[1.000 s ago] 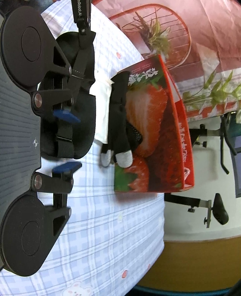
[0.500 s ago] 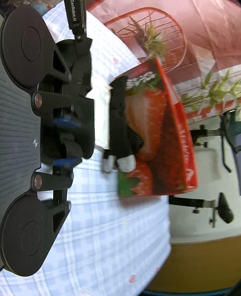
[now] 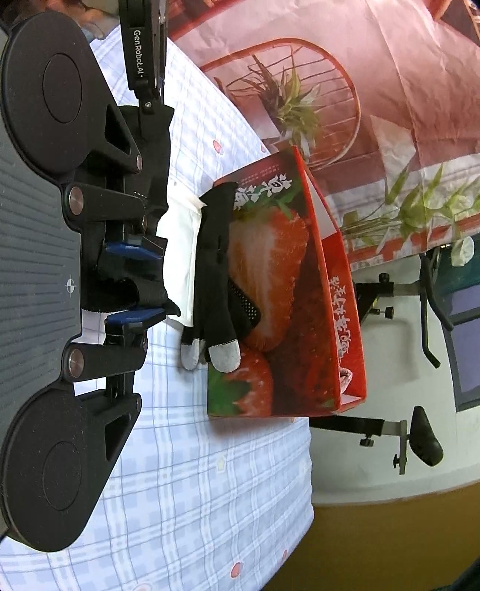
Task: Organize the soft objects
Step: 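Lift the black eye mask off the table with both grippers, then carry the eye mask over the red box and lower it inside with both grippers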
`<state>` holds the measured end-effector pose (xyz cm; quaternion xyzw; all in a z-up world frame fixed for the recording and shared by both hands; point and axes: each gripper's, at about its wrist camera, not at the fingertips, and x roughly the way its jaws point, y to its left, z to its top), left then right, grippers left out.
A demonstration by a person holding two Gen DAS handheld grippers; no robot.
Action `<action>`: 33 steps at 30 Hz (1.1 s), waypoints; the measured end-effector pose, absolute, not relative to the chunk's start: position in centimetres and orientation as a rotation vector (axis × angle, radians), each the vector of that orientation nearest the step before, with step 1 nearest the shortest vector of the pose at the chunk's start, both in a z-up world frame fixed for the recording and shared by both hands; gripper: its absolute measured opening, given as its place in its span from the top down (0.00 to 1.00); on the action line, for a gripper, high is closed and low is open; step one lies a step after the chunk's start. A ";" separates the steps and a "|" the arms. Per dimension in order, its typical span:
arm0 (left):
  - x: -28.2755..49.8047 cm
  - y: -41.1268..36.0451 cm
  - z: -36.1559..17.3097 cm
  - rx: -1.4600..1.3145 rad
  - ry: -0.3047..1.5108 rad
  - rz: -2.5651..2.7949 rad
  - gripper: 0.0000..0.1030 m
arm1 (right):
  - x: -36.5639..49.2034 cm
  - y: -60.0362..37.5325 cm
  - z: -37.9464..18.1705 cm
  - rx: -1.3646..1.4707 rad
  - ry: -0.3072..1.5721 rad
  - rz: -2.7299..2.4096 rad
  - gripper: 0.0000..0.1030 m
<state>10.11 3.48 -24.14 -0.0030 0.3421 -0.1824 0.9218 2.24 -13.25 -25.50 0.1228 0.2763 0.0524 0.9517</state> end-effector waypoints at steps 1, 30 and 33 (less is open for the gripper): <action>10.1 3.5 -24.1 -0.006 0.702 -0.375 0.88 | 2.2 -13.2 -25.5 0.246 0.561 0.107 0.76; 10.7 4.5 -17.5 -0.066 0.554 -0.408 0.90 | 1.5 -14.1 -20.7 0.199 0.429 0.084 0.92; 11.1 4.3 -15.8 -0.061 0.518 -0.418 0.90 | 1.9 -14.4 -19.2 0.193 0.399 0.085 0.92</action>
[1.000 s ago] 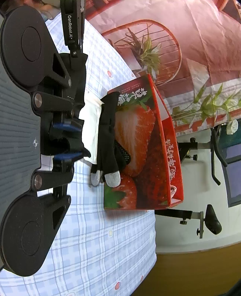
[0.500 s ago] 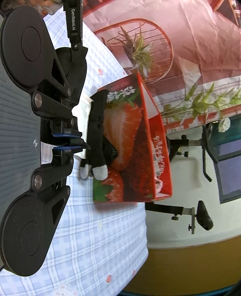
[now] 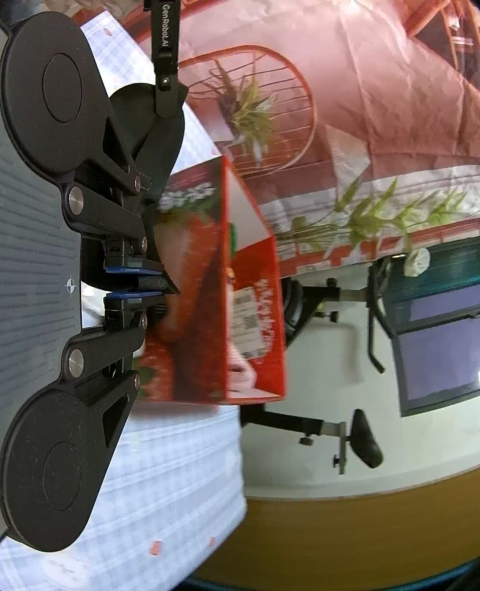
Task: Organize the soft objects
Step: 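Carry the eye mask over the red box and lower it inside with both grippers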
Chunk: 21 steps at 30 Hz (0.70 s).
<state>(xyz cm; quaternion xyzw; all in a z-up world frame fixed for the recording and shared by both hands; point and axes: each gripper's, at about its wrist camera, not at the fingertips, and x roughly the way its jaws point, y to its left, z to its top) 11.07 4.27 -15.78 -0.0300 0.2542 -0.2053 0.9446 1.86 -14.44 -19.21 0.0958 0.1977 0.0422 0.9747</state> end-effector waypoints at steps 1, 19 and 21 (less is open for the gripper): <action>11.2 4.1 -15.1 -0.058 0.500 -0.424 0.90 | 2.0 -14.6 -18.7 0.191 0.389 0.085 0.92; 20.2 -0.6 -7.6 0.029 0.345 -0.362 0.90 | 10.0 -16.3 -8.4 0.019 0.218 0.077 0.92; 21.6 -1.9 -7.3 0.073 0.342 -0.342 0.90 | 12.2 -16.0 -7.6 0.004 0.219 0.061 0.92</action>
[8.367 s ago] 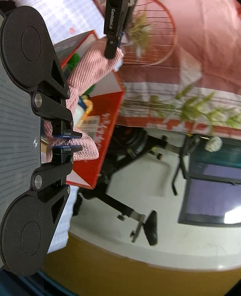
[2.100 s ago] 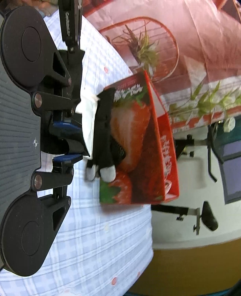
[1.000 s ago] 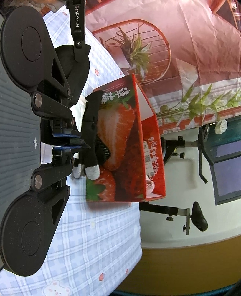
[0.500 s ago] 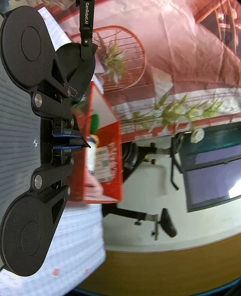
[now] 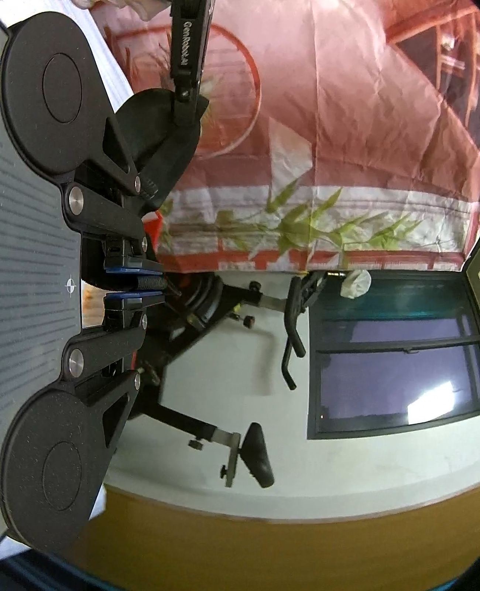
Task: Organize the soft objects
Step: 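Carry the eye mask over the red box and lower it inside with both grippers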
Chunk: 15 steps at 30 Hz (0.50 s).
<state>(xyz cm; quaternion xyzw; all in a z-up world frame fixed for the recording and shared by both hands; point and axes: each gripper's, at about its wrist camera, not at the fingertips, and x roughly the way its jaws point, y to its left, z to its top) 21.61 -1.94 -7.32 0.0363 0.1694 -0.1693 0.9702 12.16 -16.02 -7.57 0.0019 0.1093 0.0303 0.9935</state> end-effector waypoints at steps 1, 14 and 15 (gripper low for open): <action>22.4 -2.5 -7.4 0.086 0.350 -0.339 0.90 | 13.1 -15.9 -7.4 -0.004 0.218 0.051 0.92; 30.2 -5.0 -11.9 0.107 0.558 -0.309 0.90 | 23.0 -16.3 -12.5 -0.033 0.409 -0.023 0.92; 30.5 -4.9 -12.3 0.105 0.581 -0.309 0.90 | 23.4 -16.5 -13.1 -0.022 0.436 -0.031 0.92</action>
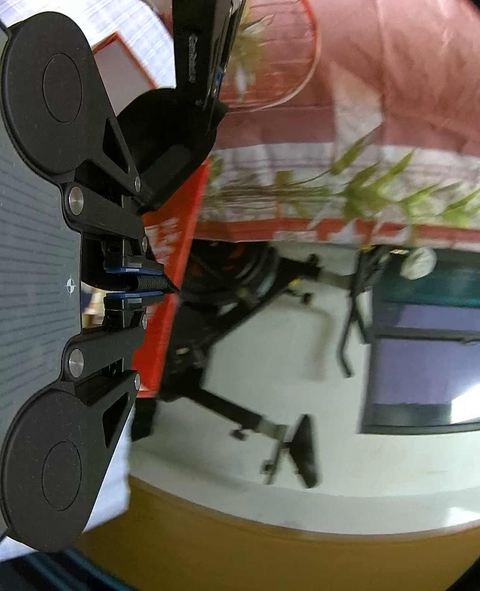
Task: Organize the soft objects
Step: 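Carry the eye mask over the red box and lower it inside with both grippers, then open both grippers and release the eye mask in the box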
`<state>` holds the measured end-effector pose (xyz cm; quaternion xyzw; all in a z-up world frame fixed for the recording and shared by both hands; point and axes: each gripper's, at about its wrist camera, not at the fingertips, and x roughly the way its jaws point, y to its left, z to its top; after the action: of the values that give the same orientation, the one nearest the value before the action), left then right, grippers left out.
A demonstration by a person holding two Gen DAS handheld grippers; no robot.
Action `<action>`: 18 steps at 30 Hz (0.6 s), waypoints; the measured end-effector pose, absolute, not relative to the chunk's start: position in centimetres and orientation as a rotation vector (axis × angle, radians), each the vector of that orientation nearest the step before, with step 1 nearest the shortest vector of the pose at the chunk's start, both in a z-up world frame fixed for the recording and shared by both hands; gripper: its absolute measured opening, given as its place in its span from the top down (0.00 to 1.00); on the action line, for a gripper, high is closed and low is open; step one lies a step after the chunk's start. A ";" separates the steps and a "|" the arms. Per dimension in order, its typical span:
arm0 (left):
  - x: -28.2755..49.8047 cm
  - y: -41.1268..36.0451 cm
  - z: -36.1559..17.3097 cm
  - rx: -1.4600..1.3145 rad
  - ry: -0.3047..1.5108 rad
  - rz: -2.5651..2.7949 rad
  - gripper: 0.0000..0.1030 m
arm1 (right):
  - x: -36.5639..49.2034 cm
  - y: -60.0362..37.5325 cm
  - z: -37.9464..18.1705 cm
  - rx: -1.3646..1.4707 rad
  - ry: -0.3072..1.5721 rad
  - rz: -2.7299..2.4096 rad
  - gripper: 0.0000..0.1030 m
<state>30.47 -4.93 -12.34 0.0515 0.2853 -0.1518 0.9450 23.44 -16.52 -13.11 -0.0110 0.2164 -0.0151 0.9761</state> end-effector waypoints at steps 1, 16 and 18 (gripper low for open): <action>30.7 -4.8 -12.8 0.105 0.606 -0.311 0.90 | 23.7 -16.7 -13.7 -0.013 0.459 -0.035 0.92; 32.0 -4.5 -15.9 0.177 0.767 -0.325 0.90 | 25.6 -18.1 -18.6 0.106 0.704 -0.063 0.92; 32.1 -4.6 -15.8 0.176 0.764 -0.328 0.89 | 25.6 -18.1 -18.6 0.097 0.710 -0.066 0.92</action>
<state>32.06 -4.57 -15.78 0.0853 0.3705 -0.1592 0.9111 25.61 -18.06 -18.57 0.0474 0.3474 -0.0321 0.9360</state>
